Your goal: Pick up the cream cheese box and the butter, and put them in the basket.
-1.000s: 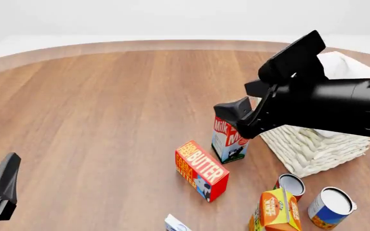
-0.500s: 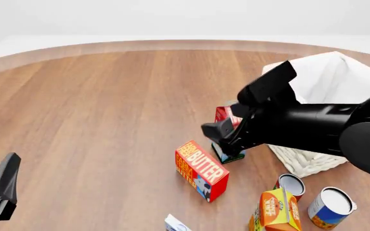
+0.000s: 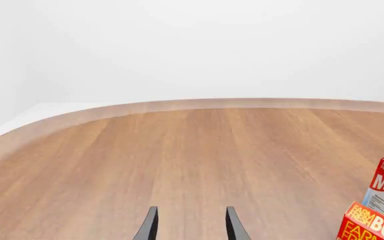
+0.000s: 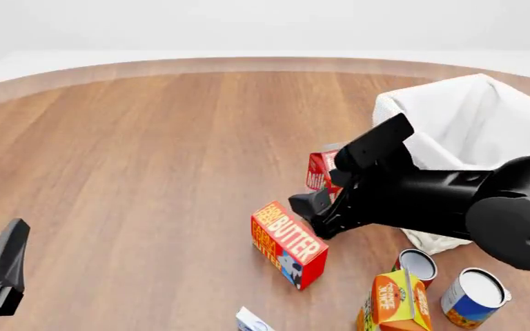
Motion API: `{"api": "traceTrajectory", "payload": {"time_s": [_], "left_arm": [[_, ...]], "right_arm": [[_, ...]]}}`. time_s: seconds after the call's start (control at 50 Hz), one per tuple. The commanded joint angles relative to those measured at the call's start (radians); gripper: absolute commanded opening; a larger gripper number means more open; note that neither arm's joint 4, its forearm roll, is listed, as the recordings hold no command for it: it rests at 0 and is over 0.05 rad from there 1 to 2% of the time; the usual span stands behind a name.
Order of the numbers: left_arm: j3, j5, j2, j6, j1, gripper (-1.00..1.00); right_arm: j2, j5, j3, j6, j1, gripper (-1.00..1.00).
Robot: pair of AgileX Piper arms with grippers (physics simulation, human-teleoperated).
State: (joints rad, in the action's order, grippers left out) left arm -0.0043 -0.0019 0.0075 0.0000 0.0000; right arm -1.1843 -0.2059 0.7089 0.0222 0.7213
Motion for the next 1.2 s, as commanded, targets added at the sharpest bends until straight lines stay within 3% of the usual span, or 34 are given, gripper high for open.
{"api": "traceTrajectory", "payload": {"time_s": [0.02, 0.38, 0.7, 1.2], "left_arm": [[0.0, 0.0, 0.0, 0.0, 0.0, 1.0], [0.0, 0.0, 0.0, 0.0, 0.0, 1.0], [0.0, 0.0, 0.0, 0.0, 0.0, 1.0], [0.0, 0.0, 0.0, 0.0, 0.0, 1.0]], "right_arm": [[-0.051, 0.034, -0.02, 0.014, 0.004, 1.0], [-0.149, 0.004, 0.031, 0.03, 0.03, 1.0], [-0.208, -0.019, 0.079, -0.007, 0.023, 1.0], [-0.24, 0.045, 0.018, 0.036, 0.032, 1.0]]}}
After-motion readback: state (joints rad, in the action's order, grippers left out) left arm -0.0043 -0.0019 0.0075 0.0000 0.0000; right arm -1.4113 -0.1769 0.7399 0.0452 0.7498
